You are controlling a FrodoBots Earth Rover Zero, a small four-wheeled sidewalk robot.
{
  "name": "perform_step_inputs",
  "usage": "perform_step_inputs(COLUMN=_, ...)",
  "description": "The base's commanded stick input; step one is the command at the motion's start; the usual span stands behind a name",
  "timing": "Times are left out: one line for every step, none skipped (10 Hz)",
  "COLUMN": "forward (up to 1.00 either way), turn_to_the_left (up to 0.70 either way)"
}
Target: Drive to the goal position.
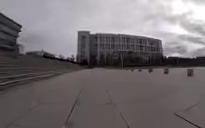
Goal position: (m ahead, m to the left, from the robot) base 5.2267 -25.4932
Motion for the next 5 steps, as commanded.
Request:
perform_step_inputs(forward=0.7, turn_to_the_left=0.0)
perform_step_inputs(forward=0.7, turn_to_the_left=0.0)
perform_step_inputs(forward=0.7, turn_to_the_left=0.0)
perform_step_inputs(forward=0.7, turn_to_the_left=0.0)
perform_step_inputs(forward=0.7, turn_to_the_left=0.0)
